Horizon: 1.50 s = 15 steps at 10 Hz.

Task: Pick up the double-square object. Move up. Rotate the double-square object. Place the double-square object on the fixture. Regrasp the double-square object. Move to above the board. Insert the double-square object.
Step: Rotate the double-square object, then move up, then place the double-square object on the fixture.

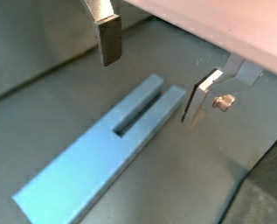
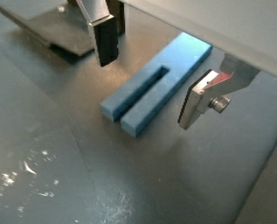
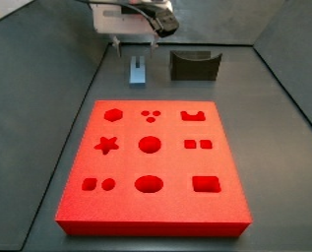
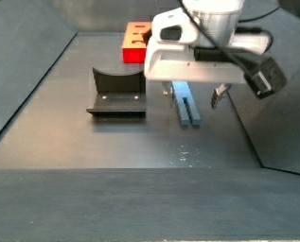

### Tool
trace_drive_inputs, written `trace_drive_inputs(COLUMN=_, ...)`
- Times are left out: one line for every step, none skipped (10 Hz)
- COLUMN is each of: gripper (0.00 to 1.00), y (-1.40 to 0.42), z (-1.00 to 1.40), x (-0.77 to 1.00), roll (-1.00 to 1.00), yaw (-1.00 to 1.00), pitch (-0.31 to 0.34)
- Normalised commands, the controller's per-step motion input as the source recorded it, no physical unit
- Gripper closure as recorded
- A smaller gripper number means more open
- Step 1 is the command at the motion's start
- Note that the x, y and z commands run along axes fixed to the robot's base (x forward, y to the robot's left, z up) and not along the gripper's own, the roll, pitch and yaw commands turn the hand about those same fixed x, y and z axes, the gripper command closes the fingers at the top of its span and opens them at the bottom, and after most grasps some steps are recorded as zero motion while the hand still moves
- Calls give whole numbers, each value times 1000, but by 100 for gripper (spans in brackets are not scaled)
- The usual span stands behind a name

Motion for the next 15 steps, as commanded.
trace_drive_inputs(gripper=0, y=12, z=-535, x=42, roll=-57, yaw=-12, pitch=-39)
trace_drive_inputs(gripper=0, y=12, z=-410, x=39, roll=-63, yaw=-7, pitch=-41)
trace_drive_inputs(gripper=0, y=11, z=-248, x=35, roll=-69, yaw=-1, pitch=-49)
trace_drive_inputs(gripper=0, y=10, z=-168, x=34, roll=-71, yaw=2, pitch=-57)
trace_drive_inputs(gripper=100, y=0, z=0, x=0, roll=0, yaw=0, pitch=0)
trace_drive_inputs(gripper=100, y=0, z=833, x=0, roll=0, yaw=0, pitch=0)
trace_drive_inputs(gripper=100, y=-2, z=813, x=-13, roll=-1, yaw=0, pitch=10)
trace_drive_inputs(gripper=100, y=-1, z=720, x=-30, roll=-1, yaw=-2, pitch=30)
trace_drive_inputs(gripper=100, y=5, z=550, x=-15, roll=5, yaw=-8, pitch=46)
trace_drive_inputs(gripper=100, y=7, z=452, x=-15, roll=9, yaw=-10, pitch=53)
trace_drive_inputs(gripper=100, y=10, z=251, x=-17, roll=20, yaw=-14, pitch=53)
trace_drive_inputs(gripper=100, y=0, z=1000, x=0, roll=0, yaw=0, pitch=0)
trace_drive_inputs(gripper=100, y=0, z=1000, x=-3, roll=6, yaw=-3, pitch=10)
trace_drive_inputs(gripper=100, y=1, z=1000, x=-9, roll=9, yaw=-4, pitch=15)
trace_drive_inputs(gripper=100, y=3, z=1000, x=-17, roll=18, yaw=-7, pitch=21)
